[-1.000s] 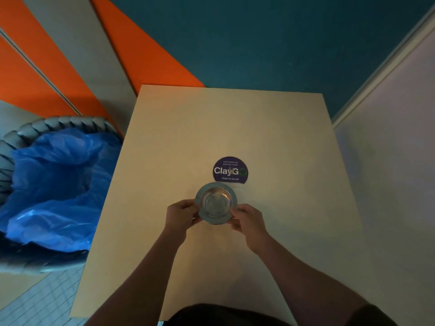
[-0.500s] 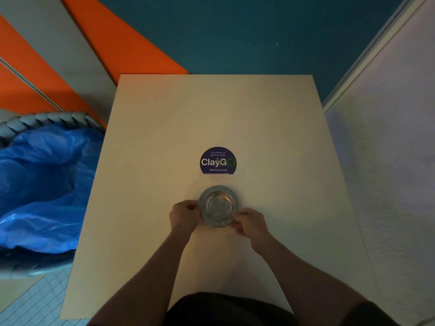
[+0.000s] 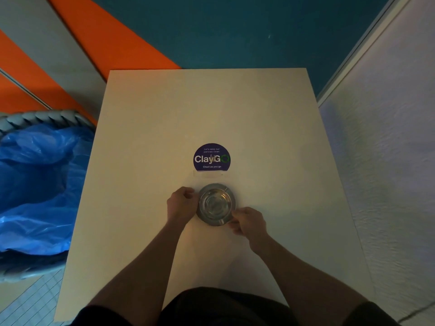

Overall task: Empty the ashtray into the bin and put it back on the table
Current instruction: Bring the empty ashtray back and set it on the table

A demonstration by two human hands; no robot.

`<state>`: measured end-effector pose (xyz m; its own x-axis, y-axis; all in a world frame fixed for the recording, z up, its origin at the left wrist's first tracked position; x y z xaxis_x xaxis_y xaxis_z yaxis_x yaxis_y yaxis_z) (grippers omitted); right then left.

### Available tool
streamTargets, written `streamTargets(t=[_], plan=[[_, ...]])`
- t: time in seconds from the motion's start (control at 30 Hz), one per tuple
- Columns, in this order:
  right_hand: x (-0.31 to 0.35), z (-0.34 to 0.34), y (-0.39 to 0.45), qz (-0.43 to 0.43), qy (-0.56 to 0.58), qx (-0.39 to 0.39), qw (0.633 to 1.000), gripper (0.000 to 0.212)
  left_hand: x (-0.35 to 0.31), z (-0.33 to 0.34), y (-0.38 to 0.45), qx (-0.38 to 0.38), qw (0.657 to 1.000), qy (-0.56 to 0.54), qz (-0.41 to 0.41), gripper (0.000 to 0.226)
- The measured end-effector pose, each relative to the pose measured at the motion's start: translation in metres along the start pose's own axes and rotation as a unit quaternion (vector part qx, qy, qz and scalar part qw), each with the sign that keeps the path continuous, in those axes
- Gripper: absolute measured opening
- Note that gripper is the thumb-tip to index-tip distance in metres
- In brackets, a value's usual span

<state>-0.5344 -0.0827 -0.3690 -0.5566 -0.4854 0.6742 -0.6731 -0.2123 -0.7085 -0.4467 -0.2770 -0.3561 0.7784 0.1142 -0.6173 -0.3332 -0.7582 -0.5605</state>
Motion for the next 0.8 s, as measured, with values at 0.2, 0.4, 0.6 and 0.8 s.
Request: streamTargets(t=[0.2,0.4,0.6,0.8], plan=[[0.021,-0.003,0.008,-0.019,-0.03,-0.046,0.998,0.006,-0.003,0.0,0.002,0.044,0.997,0.068,0.006,0.011],[0.048,-0.008,0.023,-0.066,-0.088,-0.081,0.991,0.007,0.015,-0.009,0.0,0.094,0.99,0.051,-0.094,0.01],[0.031,-0.011,0.011,-0.057,-0.084,-0.078,0.992,0.013,-0.003,-0.008,0.007,0.067,0.996,0.014,-0.058,0.011],[0.024,-0.003,0.005,-0.048,-0.108,-0.049,0.992,0.003,-0.007,-0.005,0.007,0.069,0.997,0.029,-0.036,0.007]])
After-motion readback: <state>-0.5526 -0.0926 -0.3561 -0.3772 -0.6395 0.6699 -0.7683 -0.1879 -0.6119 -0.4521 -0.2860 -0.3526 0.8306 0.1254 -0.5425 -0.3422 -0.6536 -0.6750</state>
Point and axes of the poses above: each hand's wrist, its own y-axis towards the middle knuckle, its own z-axis out of the palm, x = y × z, the point moved 3 cm from there along y, towards the middle knuckle, and after that the axes turned 5 degrees about -z, right-handed, at the moved point
